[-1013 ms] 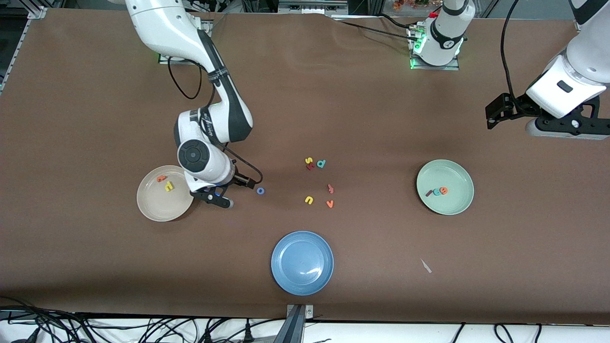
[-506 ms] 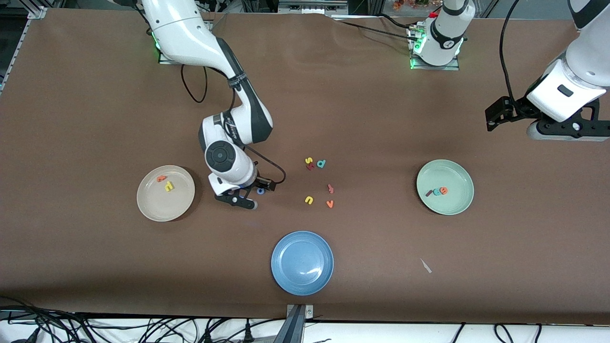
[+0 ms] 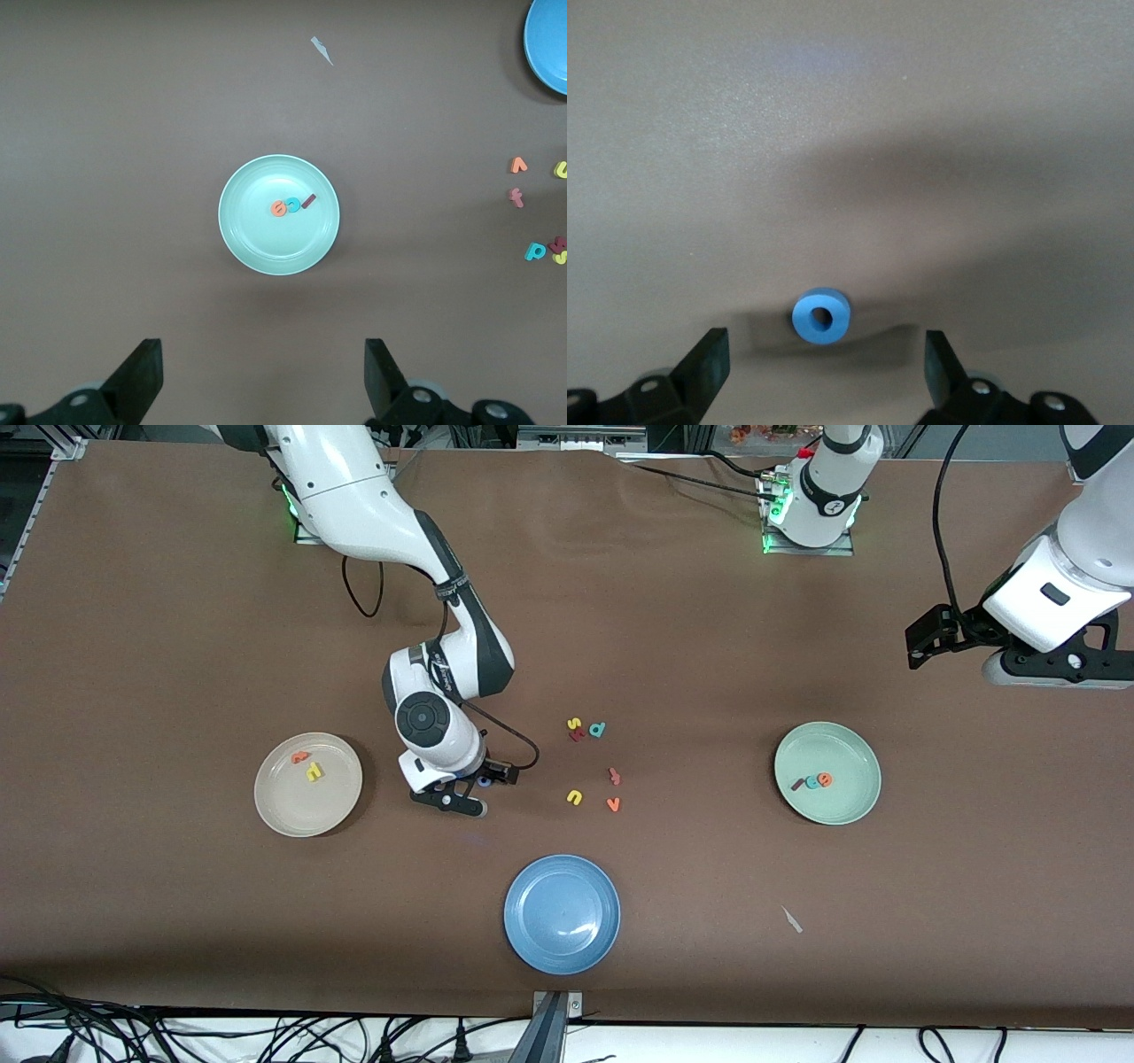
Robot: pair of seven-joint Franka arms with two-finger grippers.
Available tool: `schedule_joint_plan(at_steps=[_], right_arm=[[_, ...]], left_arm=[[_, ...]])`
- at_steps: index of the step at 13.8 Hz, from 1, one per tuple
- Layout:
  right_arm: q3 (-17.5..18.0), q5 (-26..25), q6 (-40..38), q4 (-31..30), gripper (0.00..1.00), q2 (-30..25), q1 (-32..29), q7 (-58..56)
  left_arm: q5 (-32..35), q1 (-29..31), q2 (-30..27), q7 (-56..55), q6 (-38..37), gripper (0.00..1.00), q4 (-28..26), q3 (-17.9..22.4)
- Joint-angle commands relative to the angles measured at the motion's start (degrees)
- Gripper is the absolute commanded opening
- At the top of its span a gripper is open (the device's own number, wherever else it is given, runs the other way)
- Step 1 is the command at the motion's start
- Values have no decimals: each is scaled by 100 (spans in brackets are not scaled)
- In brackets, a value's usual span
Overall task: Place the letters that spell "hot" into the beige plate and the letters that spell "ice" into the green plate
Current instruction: 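Reach and grasp the blue ring letter with the right gripper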
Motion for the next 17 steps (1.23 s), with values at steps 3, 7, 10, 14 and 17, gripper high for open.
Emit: schedule_joint_plan(at_steps=[3, 7, 10, 14, 17], right_arm=[[-14, 108, 1, 207, 85, 199, -23, -277], [-14, 117, 124, 207, 75, 243, -31, -295], [-14, 160, 116, 207, 68, 235, -31, -269], [-14, 169, 116, 207, 58, 226, -23, -242], [-14, 257, 116, 207, 56, 235, -14, -172]], left_arm=[[-247, 50, 67, 188, -16, 100, 130, 32], [-194, 50, 59, 188, -42, 100, 130, 32], [-176, 42, 50, 188, -60, 100, 139, 23], [-176, 42, 50, 197, -69, 100, 139, 14], [-176, 50, 50, 197, -78, 100, 139, 23]])
